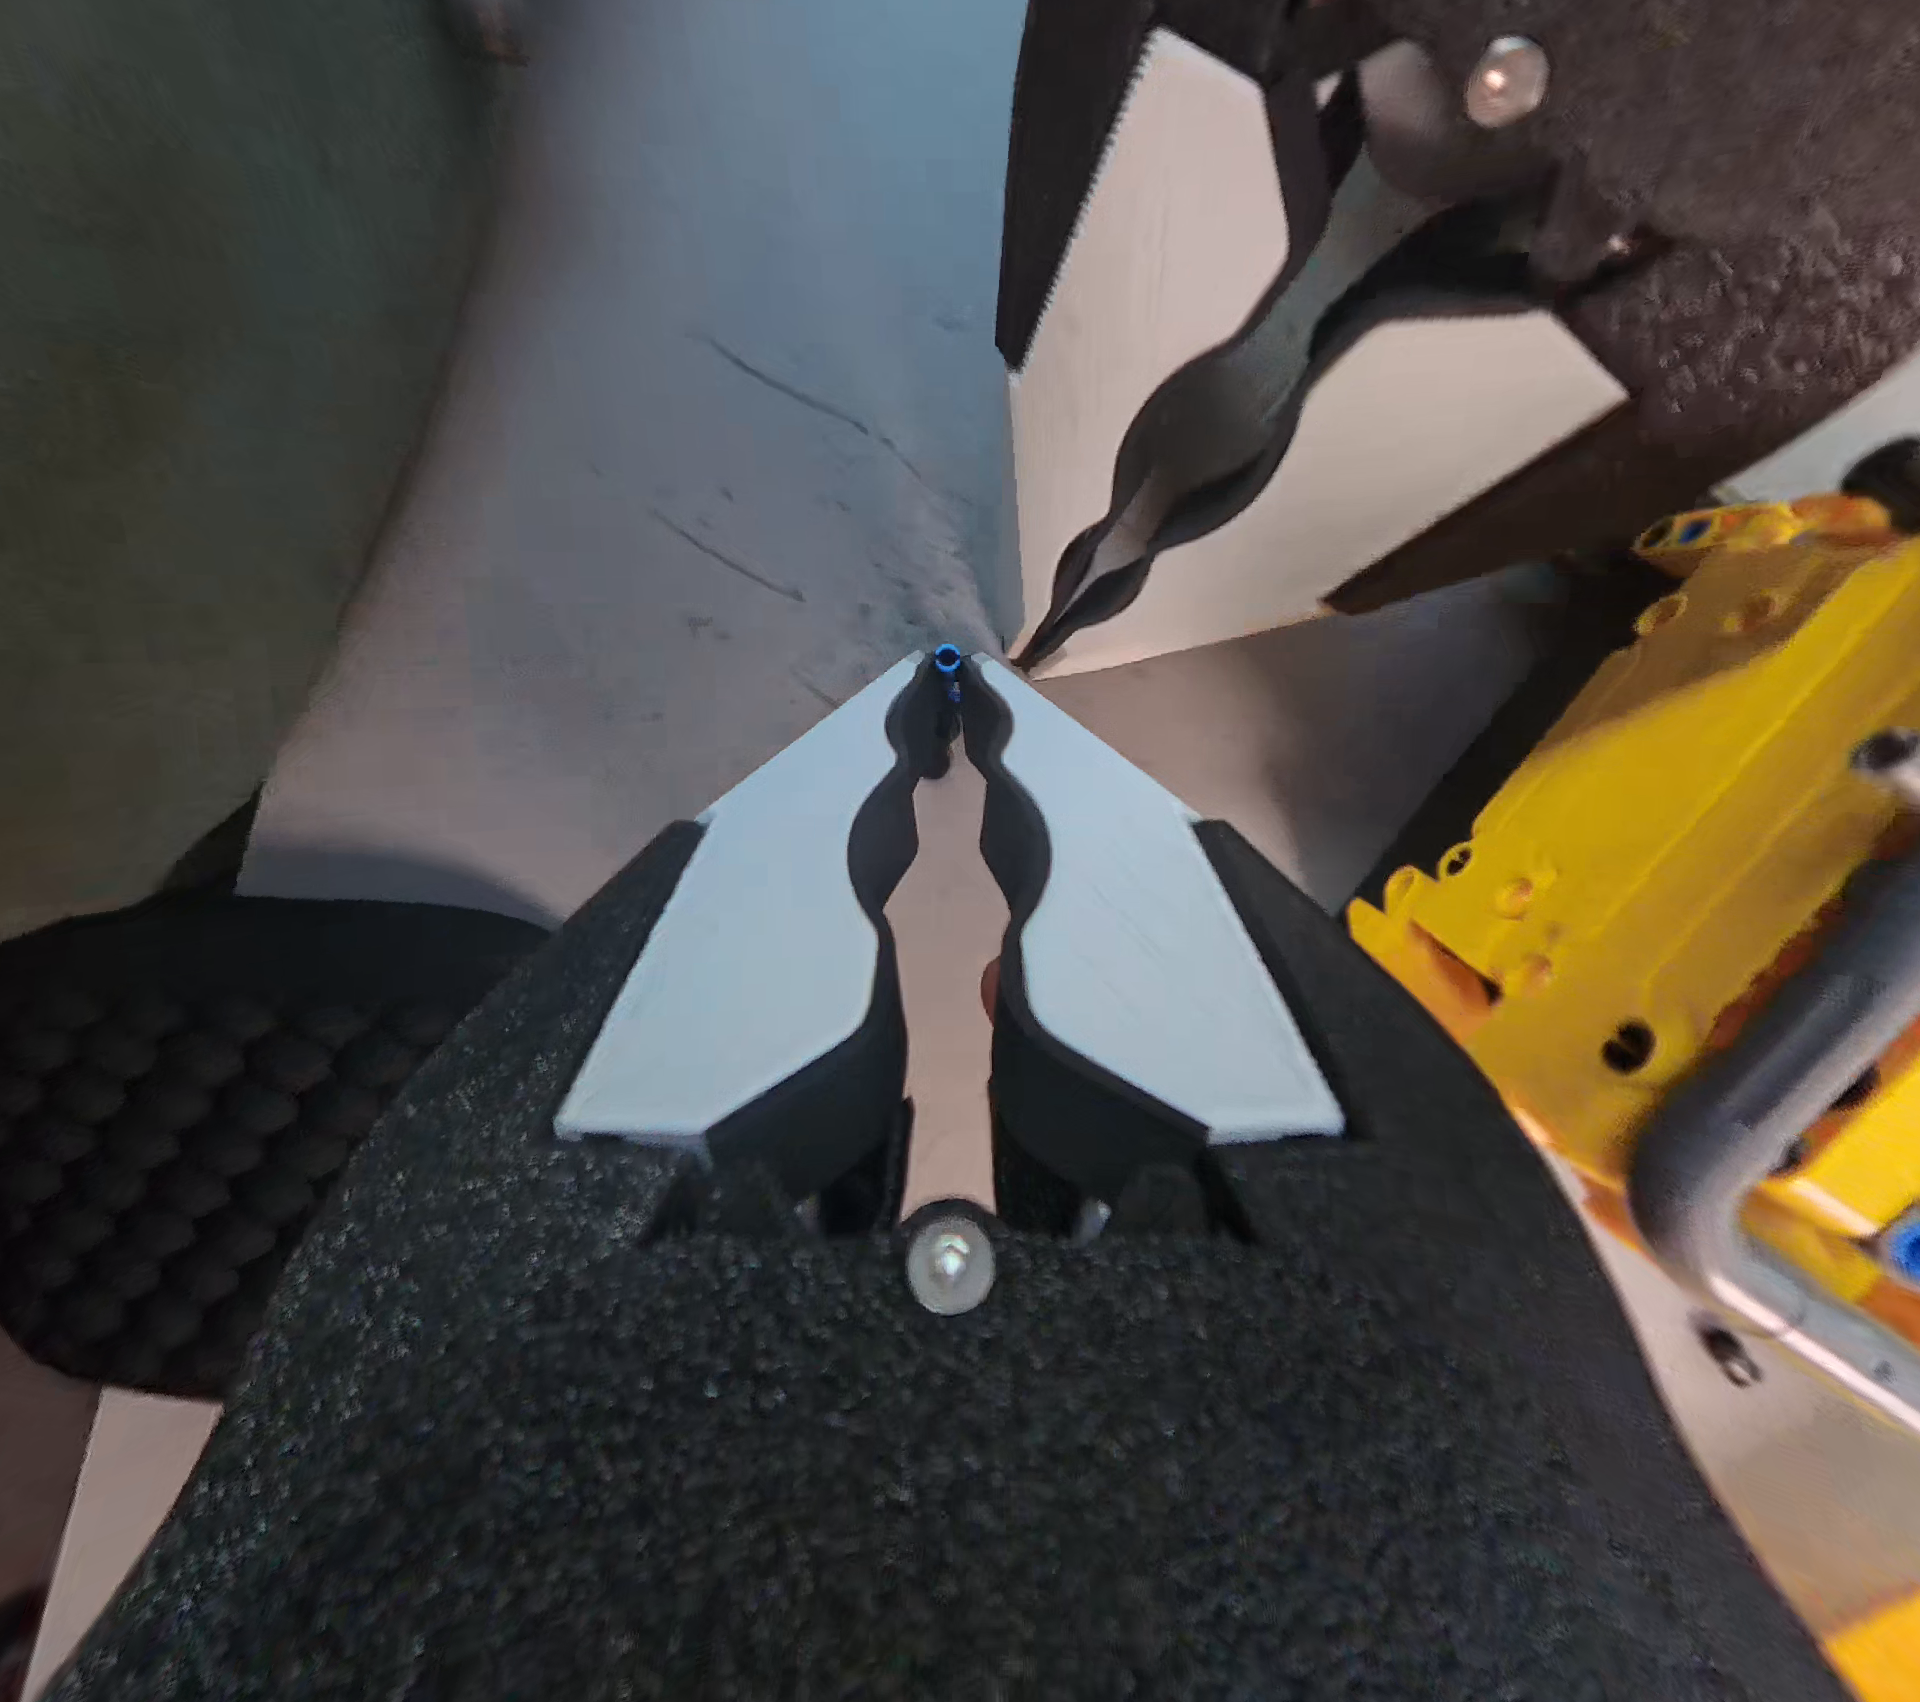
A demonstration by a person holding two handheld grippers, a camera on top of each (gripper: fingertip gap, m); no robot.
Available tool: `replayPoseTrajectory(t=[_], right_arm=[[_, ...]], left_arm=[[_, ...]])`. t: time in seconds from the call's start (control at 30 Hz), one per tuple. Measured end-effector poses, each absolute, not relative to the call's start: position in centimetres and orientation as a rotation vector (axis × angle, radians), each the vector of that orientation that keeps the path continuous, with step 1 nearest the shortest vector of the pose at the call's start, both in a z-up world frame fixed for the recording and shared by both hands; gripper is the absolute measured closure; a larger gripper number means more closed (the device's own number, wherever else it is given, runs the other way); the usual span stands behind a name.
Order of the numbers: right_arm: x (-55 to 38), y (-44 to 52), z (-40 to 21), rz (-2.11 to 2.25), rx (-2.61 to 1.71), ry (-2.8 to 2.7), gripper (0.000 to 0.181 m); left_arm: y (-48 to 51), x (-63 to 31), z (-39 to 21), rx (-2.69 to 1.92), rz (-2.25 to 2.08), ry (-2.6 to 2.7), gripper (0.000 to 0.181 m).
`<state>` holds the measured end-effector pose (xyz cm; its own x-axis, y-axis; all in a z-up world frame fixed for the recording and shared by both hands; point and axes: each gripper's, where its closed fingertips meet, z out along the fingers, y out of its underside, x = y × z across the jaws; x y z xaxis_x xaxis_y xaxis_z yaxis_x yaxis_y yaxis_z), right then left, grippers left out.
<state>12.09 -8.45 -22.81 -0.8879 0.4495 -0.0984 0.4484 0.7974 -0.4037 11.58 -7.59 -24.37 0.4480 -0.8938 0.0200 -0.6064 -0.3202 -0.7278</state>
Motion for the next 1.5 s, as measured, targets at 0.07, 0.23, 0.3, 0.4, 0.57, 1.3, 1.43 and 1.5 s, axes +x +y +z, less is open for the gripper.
replayPoseTrajectory(t=[0.07, 0.23, 0.3, 0.4, 0.57, 1.3, 1.43, 1.5], right_arm=[[12.3, -8.3, -23.0, 0.769, -0.839, -2.933, 0.178], [12.8, -8.6, -23.3, 0.967, -0.867, -2.774, 0.178], [12.7, -8.4, -22.5, 1.009, -0.899, -2.729, 0.178], [12.4, -7.9, -21.3, 1.083, -0.920, -2.642, 0.178], [12.4, -7.8, -18.5, 1.271, -0.960, -2.479, 0.177], [14.7, -2.9, -21.6, 0.739, -1.040, -2.585, 0.164], [18.5, -5.6, -21.6, 0.799, -1.003, -2.777, 0.163], [18.9, -6.7, -22.3, 0.781, -0.987, -2.801, 0.162]], left_arm=[[-7.6, 11.6, -24.4, -2.046, -0.561, 1.248, 0.181], [-7.6, 11.9, -24.1, -2.027, -0.582, 1.251, 0.171], [-7.6, 12.1, -23.9, -2.019, -0.594, 1.252, 0.168], [-7.7, 12.4, -23.9, -2.014, -0.600, 1.258, 0.166], [-7.9, 13.1, -23.4, -1.985, -0.629, 1.254, 0.164], [-7.7, 9.6, -23.1, -2.024, -0.514, 1.099, 0.165], [-7.5, 9.3, -22.7, -2.014, -0.512, 1.081, 0.165], [-7.6, 9.4, -22.7, -2.014, -0.509, 1.085, 0.165]])
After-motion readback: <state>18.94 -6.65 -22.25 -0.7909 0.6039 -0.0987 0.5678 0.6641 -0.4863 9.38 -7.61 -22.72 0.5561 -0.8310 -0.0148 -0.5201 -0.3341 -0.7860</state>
